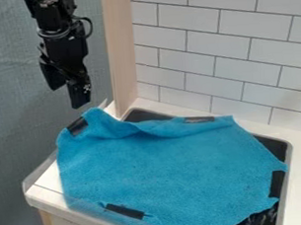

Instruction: Fold the cloth from the right to the centre

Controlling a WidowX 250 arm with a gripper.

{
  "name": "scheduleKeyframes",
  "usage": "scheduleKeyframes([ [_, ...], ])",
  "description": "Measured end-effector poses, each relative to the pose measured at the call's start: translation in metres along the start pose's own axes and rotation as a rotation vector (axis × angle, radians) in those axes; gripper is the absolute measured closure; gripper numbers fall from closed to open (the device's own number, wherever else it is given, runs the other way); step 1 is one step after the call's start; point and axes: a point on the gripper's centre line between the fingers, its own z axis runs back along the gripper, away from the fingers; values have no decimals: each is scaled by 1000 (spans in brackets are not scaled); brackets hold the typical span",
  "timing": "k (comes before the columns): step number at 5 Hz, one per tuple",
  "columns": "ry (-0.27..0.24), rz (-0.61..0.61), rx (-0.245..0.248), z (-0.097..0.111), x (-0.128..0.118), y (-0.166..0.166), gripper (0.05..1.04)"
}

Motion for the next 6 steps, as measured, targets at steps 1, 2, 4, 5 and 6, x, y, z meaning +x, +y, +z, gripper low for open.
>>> scheduleKeyframes([
  [1,17,7,-24,-8,-3,-6,85],
  [2,28,48,-86,-5,-1,-30,85],
  [4,-35,105,-145,28,34,-94,85],
  [5,-35,89,-188,33,55,-141,85],
  [6,-48,116,-220,24,71,-181,85],
])
